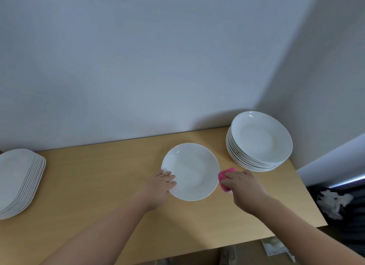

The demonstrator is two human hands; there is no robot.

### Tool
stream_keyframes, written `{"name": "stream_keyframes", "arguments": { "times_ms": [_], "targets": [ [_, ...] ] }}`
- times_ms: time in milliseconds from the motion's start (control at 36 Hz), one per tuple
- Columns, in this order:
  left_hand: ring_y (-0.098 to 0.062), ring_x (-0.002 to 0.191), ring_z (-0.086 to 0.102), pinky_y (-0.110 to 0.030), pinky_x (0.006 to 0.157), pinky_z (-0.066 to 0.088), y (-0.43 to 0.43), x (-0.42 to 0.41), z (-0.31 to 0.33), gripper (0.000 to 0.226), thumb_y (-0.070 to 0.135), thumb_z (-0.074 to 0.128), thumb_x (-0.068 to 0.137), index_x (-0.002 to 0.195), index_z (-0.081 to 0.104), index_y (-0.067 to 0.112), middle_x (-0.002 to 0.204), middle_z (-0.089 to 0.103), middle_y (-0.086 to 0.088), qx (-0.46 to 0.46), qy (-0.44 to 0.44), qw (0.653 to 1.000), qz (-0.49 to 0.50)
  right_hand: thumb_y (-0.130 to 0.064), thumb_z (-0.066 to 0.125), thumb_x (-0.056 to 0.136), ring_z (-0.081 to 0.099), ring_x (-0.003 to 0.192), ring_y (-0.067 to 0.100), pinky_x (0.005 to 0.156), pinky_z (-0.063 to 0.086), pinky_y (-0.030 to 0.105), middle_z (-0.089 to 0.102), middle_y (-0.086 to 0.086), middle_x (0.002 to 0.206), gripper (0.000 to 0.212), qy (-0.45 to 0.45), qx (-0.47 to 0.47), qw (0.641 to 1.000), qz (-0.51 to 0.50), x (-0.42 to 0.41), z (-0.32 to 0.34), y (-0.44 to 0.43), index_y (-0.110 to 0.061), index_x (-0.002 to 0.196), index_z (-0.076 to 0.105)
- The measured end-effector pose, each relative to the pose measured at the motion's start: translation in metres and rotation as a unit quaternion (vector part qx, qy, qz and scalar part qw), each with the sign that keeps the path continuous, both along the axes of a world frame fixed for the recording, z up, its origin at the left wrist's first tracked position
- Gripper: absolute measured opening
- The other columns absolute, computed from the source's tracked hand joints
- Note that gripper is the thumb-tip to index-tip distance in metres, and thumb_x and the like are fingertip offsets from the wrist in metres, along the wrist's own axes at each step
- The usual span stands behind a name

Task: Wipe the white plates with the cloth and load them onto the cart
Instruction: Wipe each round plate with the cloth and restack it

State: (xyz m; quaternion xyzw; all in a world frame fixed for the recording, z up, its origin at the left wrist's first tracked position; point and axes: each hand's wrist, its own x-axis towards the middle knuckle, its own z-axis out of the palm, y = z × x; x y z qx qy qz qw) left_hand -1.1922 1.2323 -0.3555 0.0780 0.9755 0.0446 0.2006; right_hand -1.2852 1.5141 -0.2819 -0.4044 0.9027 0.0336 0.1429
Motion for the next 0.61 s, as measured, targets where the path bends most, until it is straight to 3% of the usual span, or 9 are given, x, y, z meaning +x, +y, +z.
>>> {"name": "stream_keyframes", "arguments": {
  "times_ms": [222,444,528,611],
  "targets": [
    [-0.013,0.149,0.015,-0.033,0.121,-0.007,0.007,0.001,-0.002,0.047,0.014,0.024,0.103,0.147,0.038,0.022,0.162,0.021,0.003,-0.028,-0.021,0.998,-0.046,-0.007,0.043,0.078,0.048,0.11,0.013,0.075,0.022,0.03,0.053,-0.014,0.11,0.032,-0.003,0.004,1.0,-0.002,0.003,-0.001,-0.001,-0.031,0.097,0.052],
    [-0.016,0.147,0.023,-0.038,0.119,-0.012,0.011,0.005,-0.002,0.051,0.003,0.024,0.1,0.146,0.04,0.02,0.157,0.031,0.004,0.003,-0.03,0.999,-0.045,-0.007,0.044,0.077,0.047,0.109,0.01,0.076,0.024,0.029,0.052,-0.019,0.112,0.035,0.008,-0.002,1.0,-0.021,0.0,0.01,0.006,-0.029,0.103,0.054],
    [-0.015,0.143,0.031,-0.036,0.121,-0.005,0.017,0.002,0.009,0.049,0.005,0.027,0.101,0.146,0.041,0.018,0.153,0.039,0.002,0.038,0.001,0.999,-0.029,-0.005,0.044,0.073,0.049,0.099,0.01,0.072,0.023,0.03,0.053,-0.017,0.104,0.03,0.025,-0.033,0.999,-0.02,-0.003,0.02,0.008,-0.03,0.089,0.047],
    [-0.019,0.133,0.045,-0.031,0.12,0.01,0.023,-0.002,0.025,0.044,0.008,0.032,0.101,0.143,0.045,0.014,0.143,0.051,-0.002,0.094,0.058,0.994,0.016,-0.001,0.049,0.07,0.053,0.09,0.015,0.068,0.027,0.03,0.056,-0.013,0.095,0.029,0.063,-0.085,0.994,-0.018,-0.006,0.031,0.012,-0.027,0.083,0.052]
  ]
}}
